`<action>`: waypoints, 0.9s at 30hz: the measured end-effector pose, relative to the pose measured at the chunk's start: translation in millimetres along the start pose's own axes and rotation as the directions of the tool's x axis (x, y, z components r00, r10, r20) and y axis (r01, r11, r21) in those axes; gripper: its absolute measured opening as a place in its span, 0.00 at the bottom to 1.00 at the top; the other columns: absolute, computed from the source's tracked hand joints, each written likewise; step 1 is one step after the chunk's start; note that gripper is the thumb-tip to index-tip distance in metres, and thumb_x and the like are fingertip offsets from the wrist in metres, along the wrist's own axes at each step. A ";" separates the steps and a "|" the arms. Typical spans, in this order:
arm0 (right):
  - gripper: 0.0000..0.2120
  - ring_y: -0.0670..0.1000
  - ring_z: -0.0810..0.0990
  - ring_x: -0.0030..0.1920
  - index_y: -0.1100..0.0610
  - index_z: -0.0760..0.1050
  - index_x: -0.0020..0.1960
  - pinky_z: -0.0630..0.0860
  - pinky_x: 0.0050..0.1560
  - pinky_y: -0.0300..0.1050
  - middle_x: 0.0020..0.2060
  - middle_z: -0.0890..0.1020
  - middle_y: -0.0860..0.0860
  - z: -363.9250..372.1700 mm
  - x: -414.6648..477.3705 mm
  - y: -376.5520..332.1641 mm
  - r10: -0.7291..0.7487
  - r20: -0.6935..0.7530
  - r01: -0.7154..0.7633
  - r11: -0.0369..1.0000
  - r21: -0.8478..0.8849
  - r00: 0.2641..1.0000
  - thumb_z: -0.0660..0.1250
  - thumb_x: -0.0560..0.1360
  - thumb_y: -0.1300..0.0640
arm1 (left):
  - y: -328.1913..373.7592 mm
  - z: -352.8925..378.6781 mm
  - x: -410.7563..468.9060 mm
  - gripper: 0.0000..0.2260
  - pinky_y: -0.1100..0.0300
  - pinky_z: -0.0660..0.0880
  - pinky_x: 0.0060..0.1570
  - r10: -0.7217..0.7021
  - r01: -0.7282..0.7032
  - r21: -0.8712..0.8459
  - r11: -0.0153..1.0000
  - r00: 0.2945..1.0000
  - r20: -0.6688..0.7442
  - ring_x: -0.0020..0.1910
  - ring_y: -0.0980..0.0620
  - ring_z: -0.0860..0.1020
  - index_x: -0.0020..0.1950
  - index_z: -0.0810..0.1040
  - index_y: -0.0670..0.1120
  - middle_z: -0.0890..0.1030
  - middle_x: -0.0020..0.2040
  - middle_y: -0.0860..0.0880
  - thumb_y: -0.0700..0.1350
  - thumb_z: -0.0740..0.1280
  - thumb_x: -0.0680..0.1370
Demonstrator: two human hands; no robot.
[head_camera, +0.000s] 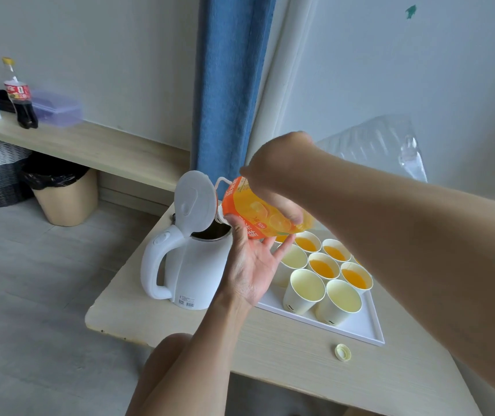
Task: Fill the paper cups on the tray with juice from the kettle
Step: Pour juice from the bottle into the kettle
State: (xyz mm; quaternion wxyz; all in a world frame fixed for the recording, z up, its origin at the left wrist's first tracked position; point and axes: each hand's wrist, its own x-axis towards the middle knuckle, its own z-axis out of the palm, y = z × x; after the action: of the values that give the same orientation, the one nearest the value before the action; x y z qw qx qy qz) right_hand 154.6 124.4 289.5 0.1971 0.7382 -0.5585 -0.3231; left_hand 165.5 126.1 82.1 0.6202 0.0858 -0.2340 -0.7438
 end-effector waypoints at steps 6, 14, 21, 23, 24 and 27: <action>0.66 0.61 0.77 0.59 0.45 0.42 0.78 0.76 0.56 0.57 0.66 0.74 0.51 52.6 15.7 18.3 -0.041 0.141 0.015 0.984 0.177 0.989 0.83 0.54 0.42 | 10.6 -6.2 0.7 0.48 0.44 0.77 0.67 0.063 -0.033 0.220 0.975 0.989 -0.132 0.75 0.43 0.73 0.82 0.60 0.50 0.73 0.76 0.43 0.69 0.73 0.70; 0.59 0.58 0.76 0.52 0.51 0.43 0.76 0.77 0.52 0.51 0.58 0.73 0.57 135.5 -22.0 19.1 -0.031 -0.081 0.081 0.671 0.737 0.996 0.81 0.60 0.47 | 24.0 -0.9 -14.1 0.26 0.48 0.79 0.55 0.062 -0.017 0.448 0.894 0.994 -0.085 0.64 0.42 0.80 0.76 0.69 0.47 0.80 0.67 0.40 0.49 0.68 0.78; 0.61 0.46 0.72 0.58 0.51 0.41 0.78 0.69 0.54 0.30 0.54 0.70 0.36 194.4 -46.9 0.6 0.107 -0.283 0.263 0.168 0.950 0.953 0.83 0.62 0.53 | 31.2 21.9 -24.3 0.38 0.56 0.81 0.51 0.114 -0.094 0.658 0.747 0.993 0.013 0.61 0.50 0.83 0.75 0.69 0.55 0.83 0.63 0.50 0.52 0.79 0.68; 0.63 0.44 0.71 0.57 0.49 0.39 0.78 0.67 0.54 0.27 0.54 0.68 0.34 207.1 -53.1 -4.5 0.144 -0.290 0.277 0.104 0.955 0.946 0.83 0.61 0.51 | 31.0 30.3 -24.7 0.42 0.56 0.82 0.51 0.103 -0.104 0.737 0.668 0.994 0.047 0.62 0.51 0.82 0.76 0.67 0.56 0.82 0.64 0.51 0.54 0.80 0.64; 0.66 0.46 0.71 0.61 0.47 0.37 0.78 0.69 0.61 0.34 0.59 0.69 0.39 214.9 -53.7 -7.8 0.156 -0.275 0.266 0.080 0.961 0.949 0.83 0.59 0.46 | 30.0 34.0 -25.6 0.44 0.56 0.82 0.51 0.092 -0.102 0.774 0.625 0.994 0.057 0.62 0.50 0.82 0.76 0.66 0.57 0.82 0.64 0.51 0.55 0.81 0.63; 0.69 0.55 0.67 0.70 0.38 0.33 0.76 0.69 0.68 0.58 0.70 0.66 0.52 237.3 -55.2 -12.2 0.184 -0.243 0.231 0.082 0.969 0.952 0.77 0.51 0.32 | 23.8 44.0 -31.6 0.44 0.53 0.83 0.53 0.078 -0.112 0.853 0.510 0.993 0.084 0.62 0.49 0.82 0.73 0.66 0.62 0.80 0.65 0.50 0.56 0.83 0.61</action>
State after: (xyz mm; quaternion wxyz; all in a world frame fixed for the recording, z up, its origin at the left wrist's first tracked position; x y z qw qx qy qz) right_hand -11.6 197.2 126.4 -0.2777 0.7232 -0.5784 0.2558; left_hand 174.8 164.3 126.4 0.5335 0.3538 -0.5845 -0.4986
